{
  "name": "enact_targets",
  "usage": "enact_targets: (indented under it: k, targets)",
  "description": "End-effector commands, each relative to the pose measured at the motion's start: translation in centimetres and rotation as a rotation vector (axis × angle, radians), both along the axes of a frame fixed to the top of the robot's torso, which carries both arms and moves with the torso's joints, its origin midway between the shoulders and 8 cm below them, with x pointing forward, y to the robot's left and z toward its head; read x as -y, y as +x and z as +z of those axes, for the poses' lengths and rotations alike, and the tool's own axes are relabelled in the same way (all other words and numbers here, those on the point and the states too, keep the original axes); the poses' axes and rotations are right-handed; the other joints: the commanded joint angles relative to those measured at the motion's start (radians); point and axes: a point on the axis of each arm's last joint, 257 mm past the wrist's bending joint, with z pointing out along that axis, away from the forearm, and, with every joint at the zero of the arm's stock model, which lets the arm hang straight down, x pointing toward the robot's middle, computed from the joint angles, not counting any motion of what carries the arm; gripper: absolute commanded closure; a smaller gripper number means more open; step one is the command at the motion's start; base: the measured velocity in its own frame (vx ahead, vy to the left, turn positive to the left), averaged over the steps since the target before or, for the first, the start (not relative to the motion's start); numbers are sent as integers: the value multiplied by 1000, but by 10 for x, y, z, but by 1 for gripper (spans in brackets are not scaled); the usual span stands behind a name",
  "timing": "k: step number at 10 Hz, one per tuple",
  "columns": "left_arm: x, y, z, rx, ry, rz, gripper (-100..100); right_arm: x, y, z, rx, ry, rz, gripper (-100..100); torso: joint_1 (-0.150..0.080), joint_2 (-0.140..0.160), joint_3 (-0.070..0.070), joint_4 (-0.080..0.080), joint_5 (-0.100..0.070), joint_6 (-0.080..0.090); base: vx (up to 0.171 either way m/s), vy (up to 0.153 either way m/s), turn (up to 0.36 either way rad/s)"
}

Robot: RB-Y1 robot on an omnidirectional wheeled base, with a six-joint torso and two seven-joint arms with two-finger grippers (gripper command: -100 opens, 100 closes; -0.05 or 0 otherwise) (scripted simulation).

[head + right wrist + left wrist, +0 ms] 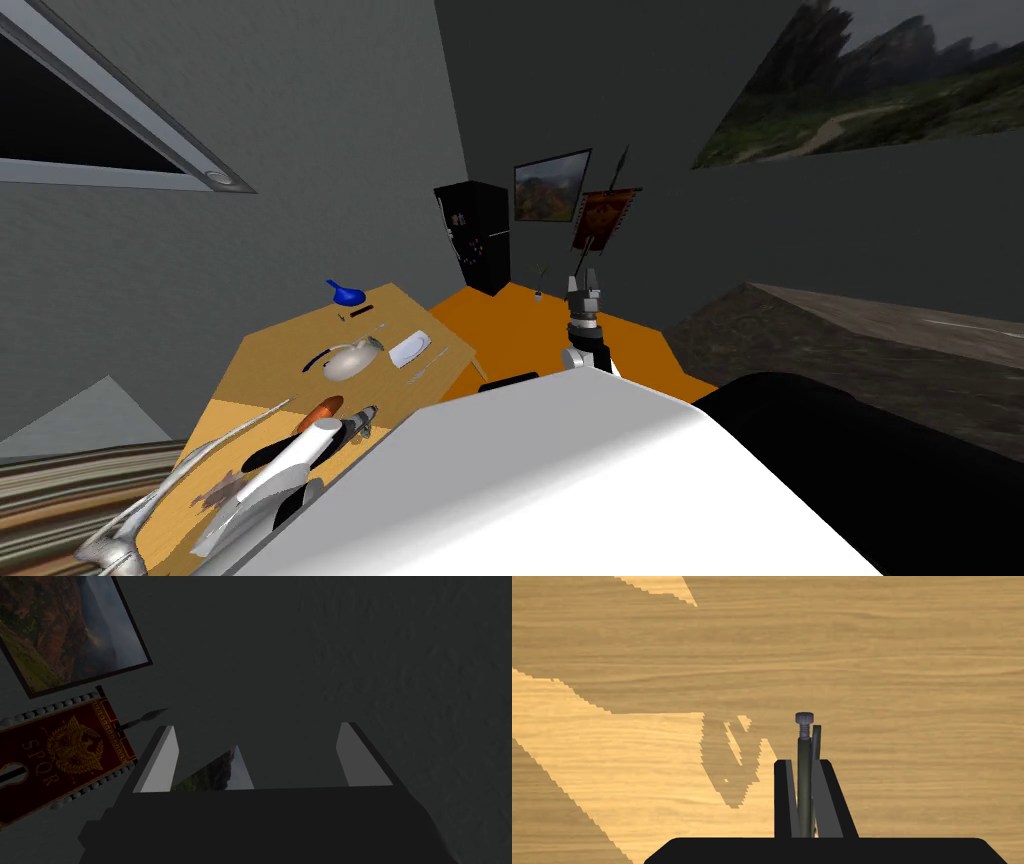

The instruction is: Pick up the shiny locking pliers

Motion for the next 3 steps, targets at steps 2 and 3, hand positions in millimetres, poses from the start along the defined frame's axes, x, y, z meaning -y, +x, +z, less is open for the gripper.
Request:
enact_targets:
  k: [2, 3]
  targets:
    - [2, 3, 0, -1, -3, -17, 100, 0, 0, 0, 0, 0, 0, 0, 1, 2, 1, 1, 0, 2, 67, -46, 85]
    - [3, 4, 0, -2, -4, -21, 0, 0, 0, 0, 0, 0, 0, 0, 3, 6, 3, 1, 0, 2, 9, -7, -3]
